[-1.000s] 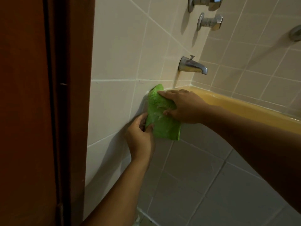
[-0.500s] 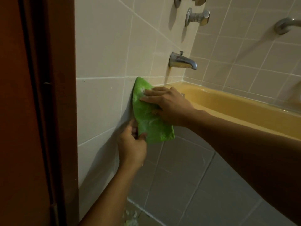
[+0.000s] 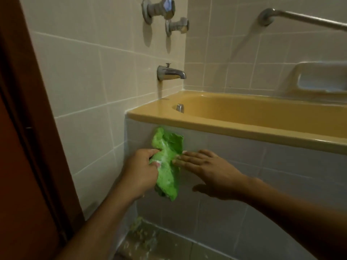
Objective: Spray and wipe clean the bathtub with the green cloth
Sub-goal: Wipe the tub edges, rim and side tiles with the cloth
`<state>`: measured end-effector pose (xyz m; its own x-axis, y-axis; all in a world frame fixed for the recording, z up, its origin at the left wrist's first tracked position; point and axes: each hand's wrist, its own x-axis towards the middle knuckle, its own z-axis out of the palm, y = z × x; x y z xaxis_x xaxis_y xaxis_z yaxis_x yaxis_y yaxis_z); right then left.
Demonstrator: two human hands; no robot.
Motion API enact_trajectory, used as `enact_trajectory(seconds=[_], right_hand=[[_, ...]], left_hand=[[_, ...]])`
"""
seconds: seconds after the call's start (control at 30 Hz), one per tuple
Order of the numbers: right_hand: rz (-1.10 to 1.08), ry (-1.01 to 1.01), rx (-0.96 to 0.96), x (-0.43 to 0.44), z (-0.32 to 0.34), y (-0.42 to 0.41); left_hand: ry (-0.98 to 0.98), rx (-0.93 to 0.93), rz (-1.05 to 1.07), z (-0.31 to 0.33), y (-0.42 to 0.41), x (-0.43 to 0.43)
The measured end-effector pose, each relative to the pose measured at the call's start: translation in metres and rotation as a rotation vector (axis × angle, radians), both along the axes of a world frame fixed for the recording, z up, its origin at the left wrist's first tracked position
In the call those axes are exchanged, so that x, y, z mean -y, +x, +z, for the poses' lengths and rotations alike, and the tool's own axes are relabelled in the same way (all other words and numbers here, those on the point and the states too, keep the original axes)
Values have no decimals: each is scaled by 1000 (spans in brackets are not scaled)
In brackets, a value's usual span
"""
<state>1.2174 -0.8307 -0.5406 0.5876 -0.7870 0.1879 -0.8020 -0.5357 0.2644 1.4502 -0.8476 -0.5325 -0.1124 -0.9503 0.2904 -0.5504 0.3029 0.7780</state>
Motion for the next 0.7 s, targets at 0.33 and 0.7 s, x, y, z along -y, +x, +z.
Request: enact_trajectory(seconds=[0.33,0.7], right_hand=[[-95,203,863,-114,-13,-103],[-503,167,1531,-234,12,-236]], left_hand=[[256,-56,-300,74,-143,-56],[699,-516,-604,54,-309,-121]])
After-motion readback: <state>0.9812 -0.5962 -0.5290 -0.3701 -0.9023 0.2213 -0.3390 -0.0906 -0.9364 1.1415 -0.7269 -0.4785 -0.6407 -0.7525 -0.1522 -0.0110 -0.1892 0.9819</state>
